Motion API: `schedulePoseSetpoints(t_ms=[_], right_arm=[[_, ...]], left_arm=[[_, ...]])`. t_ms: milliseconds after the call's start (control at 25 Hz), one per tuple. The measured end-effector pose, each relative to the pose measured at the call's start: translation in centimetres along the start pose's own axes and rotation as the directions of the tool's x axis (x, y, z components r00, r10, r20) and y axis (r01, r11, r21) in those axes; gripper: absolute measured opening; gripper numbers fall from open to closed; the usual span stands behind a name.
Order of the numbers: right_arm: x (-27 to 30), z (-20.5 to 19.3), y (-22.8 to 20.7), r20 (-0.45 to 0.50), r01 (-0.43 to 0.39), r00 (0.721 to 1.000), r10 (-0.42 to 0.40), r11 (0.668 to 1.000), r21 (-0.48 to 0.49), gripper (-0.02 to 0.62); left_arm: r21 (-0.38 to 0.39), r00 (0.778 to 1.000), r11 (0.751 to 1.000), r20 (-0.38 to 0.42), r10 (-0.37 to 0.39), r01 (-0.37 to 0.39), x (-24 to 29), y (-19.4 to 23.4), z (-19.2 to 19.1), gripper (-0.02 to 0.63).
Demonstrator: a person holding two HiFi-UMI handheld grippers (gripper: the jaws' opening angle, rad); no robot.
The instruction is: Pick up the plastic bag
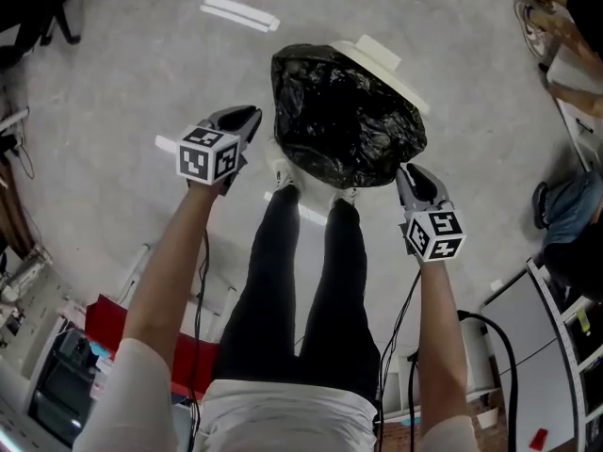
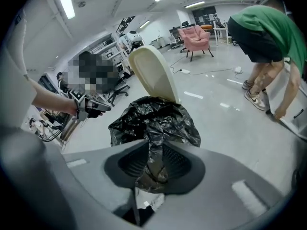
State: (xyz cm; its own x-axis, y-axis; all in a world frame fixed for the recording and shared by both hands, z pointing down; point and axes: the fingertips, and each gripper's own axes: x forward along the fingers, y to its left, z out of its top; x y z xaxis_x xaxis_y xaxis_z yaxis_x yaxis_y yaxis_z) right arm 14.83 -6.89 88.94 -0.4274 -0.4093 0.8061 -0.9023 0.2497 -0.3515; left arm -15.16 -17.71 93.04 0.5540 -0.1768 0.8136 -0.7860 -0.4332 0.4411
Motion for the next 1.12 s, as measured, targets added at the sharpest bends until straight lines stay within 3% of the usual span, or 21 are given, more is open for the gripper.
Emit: schedulePoseSetpoints(t_ms=[240,360,480,640,800,840,920,960,1000,1080,1120], right_arm=[[2.5,-2.7,-2.8,-0.016,0.05,0.999,-0.049,0.993,0.107,0.165],[3.2,-4.0,-4.2,-0.032,0.064,0.998,-0.06,0.987,0.144,0.223],[4.2,-5.1,-4.6,-0.04,0.02,0.999,-0.012,0.98,0.198,0.286],[6.4,-6.2,-4.5,-0.036,-0.076,0.995,0.089,0.962,0.261,0.351],[8.5,-6.6,-4.1,-0.011,-0.19,0.979,0.206,0.922,0.338,0.383],[8.9,-6.5,-3.6,0.005,-0.231,0.969,0.246,0.905,0.357,0.384],[9.5,-6.1,-2.9,0.033,-0.283,0.956,0.291,0.887,0.365,0.34],[9.6,-5.8,-2.7,0.039,-0.282,0.957,0.287,0.892,0.353,0.259],[9.6,-5.7,-2.7,0.041,-0.267,0.962,0.27,0.902,0.338,0.18],[9.3,-5.3,-2.7,0.04,-0.228,0.973,0.228,0.919,0.323,0.035],[8.9,-5.1,-2.7,0.039,-0.215,0.976,0.214,0.921,0.324,0.012]], left_arm=[[-0.148,0.991,0.986,-0.096,-0.088,0.074,3.9,3.0,-3.8,0.127],[-0.222,0.979,0.964,-0.105,-0.176,0.15,5.5,3.3,-4.7,0.198],[-0.266,0.96,0.937,-0.098,-0.261,0.228,6.8,3.4,-5.1,0.217],[-0.317,0.923,0.888,-0.082,-0.375,0.333,8.4,3.3,-5.3,0.236],[-0.385,0.862,0.799,-0.02,-0.507,0.461,9.3,2.1,-4.7,0.233],[-0.386,0.849,0.782,0.004,-0.528,0.488,9.3,1.8,-4.2,0.202],[-0.384,0.839,0.765,0.055,-0.541,0.518,9.2,1.5,-3.3,0.135],[-0.381,0.84,0.764,0.073,-0.537,0.521,9.2,1.4,-3.0,0.091],[-0.378,0.844,0.768,0.081,-0.53,0.517,9.1,1.3,-2.9,0.038],[-0.371,0.858,0.785,0.071,-0.508,0.496,8.9,1.0,-3.1,0.006],[-0.37,0.869,0.798,0.061,-0.491,0.477,8.6,1.0,-3.3,0.006]])
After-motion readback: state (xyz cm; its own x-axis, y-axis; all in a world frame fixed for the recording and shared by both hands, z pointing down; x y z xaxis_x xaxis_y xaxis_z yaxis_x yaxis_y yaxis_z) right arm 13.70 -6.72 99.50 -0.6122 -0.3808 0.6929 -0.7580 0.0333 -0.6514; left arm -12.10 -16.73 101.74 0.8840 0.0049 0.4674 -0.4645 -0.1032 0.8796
